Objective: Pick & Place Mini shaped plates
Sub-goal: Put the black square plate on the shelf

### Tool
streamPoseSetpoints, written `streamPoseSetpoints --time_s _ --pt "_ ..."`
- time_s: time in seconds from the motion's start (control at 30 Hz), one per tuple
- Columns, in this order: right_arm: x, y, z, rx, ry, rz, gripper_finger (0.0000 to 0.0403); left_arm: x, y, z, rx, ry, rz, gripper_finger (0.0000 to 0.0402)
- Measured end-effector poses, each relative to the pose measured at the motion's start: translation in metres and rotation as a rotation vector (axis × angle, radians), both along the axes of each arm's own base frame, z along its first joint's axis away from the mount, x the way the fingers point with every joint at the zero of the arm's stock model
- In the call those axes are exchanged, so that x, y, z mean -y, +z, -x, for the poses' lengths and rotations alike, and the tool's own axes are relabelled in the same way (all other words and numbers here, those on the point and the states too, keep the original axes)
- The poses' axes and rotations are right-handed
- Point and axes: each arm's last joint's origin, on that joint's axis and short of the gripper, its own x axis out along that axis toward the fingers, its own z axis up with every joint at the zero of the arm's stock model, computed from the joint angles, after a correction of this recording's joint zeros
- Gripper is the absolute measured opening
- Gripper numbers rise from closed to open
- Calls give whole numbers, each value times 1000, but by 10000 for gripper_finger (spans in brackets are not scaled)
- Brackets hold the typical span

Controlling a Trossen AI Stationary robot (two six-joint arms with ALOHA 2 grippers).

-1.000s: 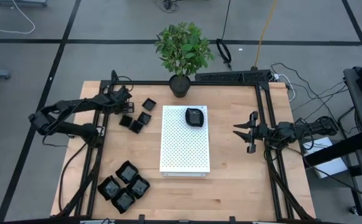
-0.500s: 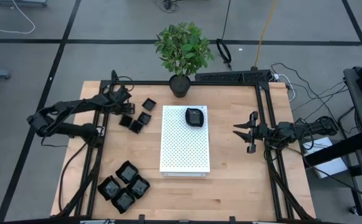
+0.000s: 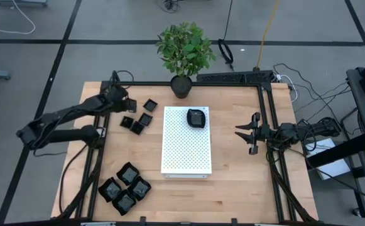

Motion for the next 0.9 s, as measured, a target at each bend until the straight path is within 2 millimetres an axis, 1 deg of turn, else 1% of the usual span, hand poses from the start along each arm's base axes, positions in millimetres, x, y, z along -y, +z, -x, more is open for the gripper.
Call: streamPoseSetpoints --time_s 0.1,0.3,0.37,0.47,0.57,0.63,0.73,0.9 --pt "0 0 0 0 0 0 102 8 23 -4 107 -65 -62 4" --pt "0 0 0 0 0 0 102 30 82 -16 338 -225 -210 7" --pt "0 0 0 0 0 0 102 38 98 -24 457 -315 -251 4" --pt "0 0 0 0 0 0 102 52 113 -39 614 -496 -284 7" --pt "0 0 0 0 0 0 102 66 117 -56 688 -664 -288 7" --pt "0 0 0 0 0 0 102 75 112 -69 684 -722 -264 4" --pt "0 0 0 0 0 0 102 81 102 -86 658 -731 -233 5" --pt "0 0 0 0 0 0 102 82 81 -112 616 -736 -168 3"
